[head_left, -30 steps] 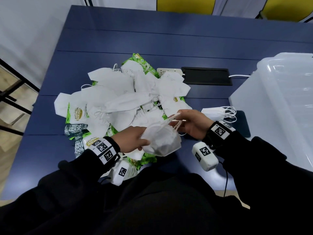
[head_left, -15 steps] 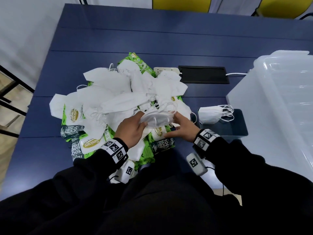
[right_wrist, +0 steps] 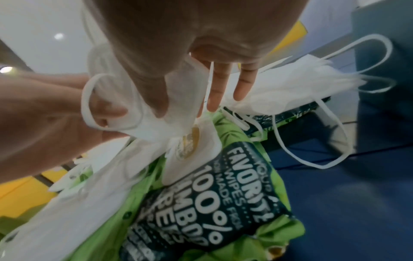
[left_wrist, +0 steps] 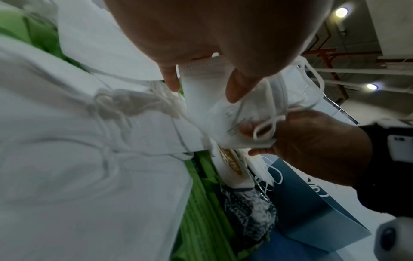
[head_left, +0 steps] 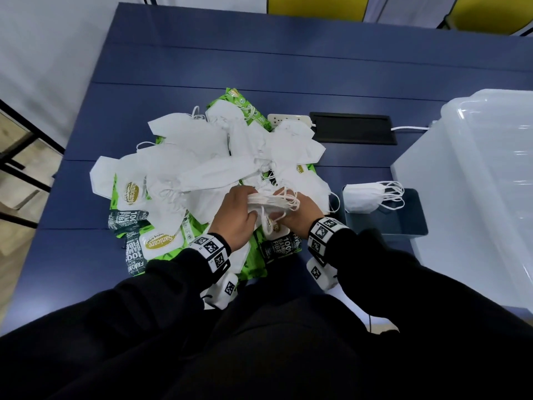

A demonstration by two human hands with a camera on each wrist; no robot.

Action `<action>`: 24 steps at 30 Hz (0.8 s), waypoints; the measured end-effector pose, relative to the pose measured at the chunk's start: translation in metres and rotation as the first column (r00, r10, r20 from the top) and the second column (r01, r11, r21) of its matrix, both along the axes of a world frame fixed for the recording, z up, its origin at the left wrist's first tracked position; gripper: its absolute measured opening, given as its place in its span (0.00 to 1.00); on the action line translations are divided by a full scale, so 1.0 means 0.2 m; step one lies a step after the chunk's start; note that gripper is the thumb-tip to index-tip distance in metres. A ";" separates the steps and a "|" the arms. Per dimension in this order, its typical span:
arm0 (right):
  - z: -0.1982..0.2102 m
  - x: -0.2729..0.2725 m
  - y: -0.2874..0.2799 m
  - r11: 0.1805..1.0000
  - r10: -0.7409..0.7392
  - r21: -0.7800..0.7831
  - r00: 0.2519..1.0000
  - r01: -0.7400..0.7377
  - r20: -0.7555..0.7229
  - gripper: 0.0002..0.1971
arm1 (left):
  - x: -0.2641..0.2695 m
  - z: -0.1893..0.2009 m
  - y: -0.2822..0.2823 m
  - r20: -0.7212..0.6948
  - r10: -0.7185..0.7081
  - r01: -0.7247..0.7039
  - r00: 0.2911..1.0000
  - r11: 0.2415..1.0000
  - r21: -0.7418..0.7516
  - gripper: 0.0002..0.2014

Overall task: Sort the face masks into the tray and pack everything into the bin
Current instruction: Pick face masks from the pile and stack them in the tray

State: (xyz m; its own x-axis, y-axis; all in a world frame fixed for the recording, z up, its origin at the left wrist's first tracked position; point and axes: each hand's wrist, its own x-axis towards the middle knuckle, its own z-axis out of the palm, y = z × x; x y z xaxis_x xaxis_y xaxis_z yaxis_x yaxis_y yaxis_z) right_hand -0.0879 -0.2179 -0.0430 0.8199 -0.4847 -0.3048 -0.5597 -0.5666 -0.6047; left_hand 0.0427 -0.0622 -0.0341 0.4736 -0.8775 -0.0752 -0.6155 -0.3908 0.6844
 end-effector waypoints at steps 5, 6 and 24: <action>0.09 0.01 0.04 0.987 -0.113 0.124 0.987 0.099 0.112 0.21 | 0.00 0.00 -0.02 -0.052 -0.017 0.020 0.998 0.999 0.041 0.19; 0.10 0.02 0.04 0.986 -0.122 0.126 0.985 0.107 0.120 0.21 | 0.00 0.01 -0.02 -0.065 -0.007 0.011 0.998 0.999 0.052 0.17; 0.44 -0.10 -0.05 0.345 -0.582 0.861 0.805 0.372 -0.115 0.16 | 0.01 0.17 0.06 -0.235 -0.305 0.368 0.923 0.878 0.305 0.07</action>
